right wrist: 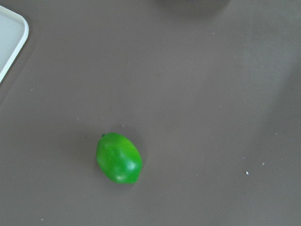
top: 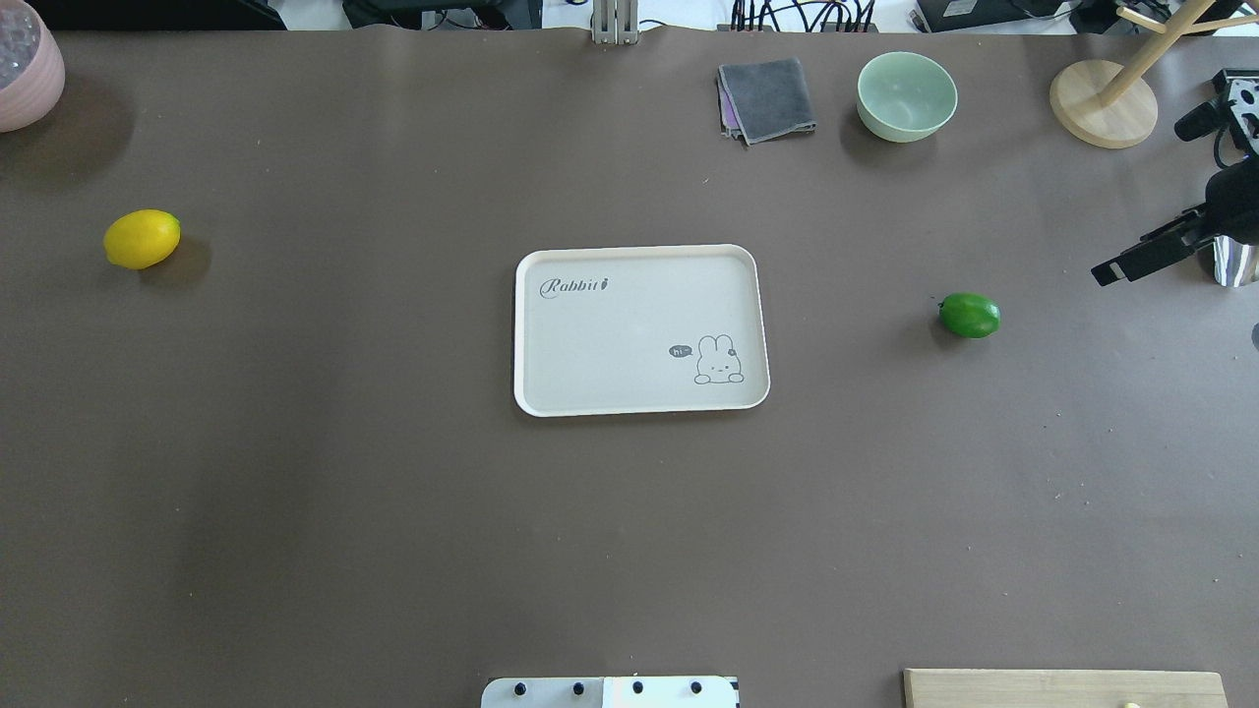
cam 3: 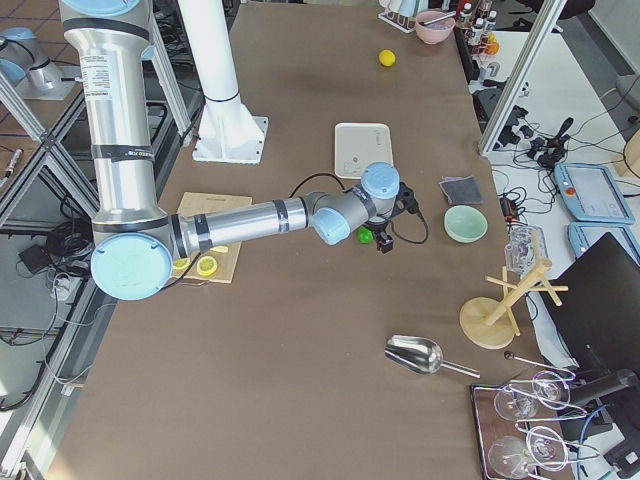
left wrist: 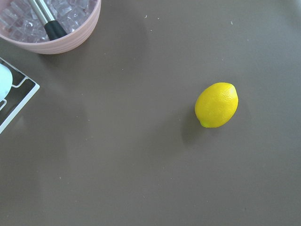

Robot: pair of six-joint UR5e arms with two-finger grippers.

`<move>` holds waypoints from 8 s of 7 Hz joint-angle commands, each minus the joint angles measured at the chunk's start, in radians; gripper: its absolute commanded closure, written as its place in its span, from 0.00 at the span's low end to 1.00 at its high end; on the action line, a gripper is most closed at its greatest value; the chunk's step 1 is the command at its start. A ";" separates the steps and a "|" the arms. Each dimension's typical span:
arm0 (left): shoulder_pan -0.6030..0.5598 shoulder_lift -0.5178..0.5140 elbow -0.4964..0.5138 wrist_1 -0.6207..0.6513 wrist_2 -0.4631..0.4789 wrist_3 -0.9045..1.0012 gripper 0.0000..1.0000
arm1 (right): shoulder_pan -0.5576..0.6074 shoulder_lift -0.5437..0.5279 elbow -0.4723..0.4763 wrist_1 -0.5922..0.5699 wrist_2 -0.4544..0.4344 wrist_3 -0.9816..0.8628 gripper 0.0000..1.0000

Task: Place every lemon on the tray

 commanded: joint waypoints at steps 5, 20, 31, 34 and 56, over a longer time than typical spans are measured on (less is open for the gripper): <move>0.181 -0.124 0.103 -0.028 0.073 0.178 0.03 | -0.282 0.080 -0.017 0.059 -0.246 -0.118 0.08; 0.365 -0.401 0.457 -0.115 0.214 0.239 0.08 | -0.446 0.359 -0.066 -0.019 -0.281 0.420 1.00; 0.553 -0.579 0.230 -0.019 0.114 -0.514 1.00 | -0.617 0.525 -0.129 -0.145 -0.536 0.777 0.18; 0.812 -0.687 0.181 -0.017 0.353 -0.844 1.00 | -0.549 0.487 -0.077 -0.148 -0.477 0.761 0.00; -0.014 -0.002 0.141 0.041 0.058 -0.064 0.02 | 0.285 -0.190 -0.075 -0.142 -0.136 0.038 0.00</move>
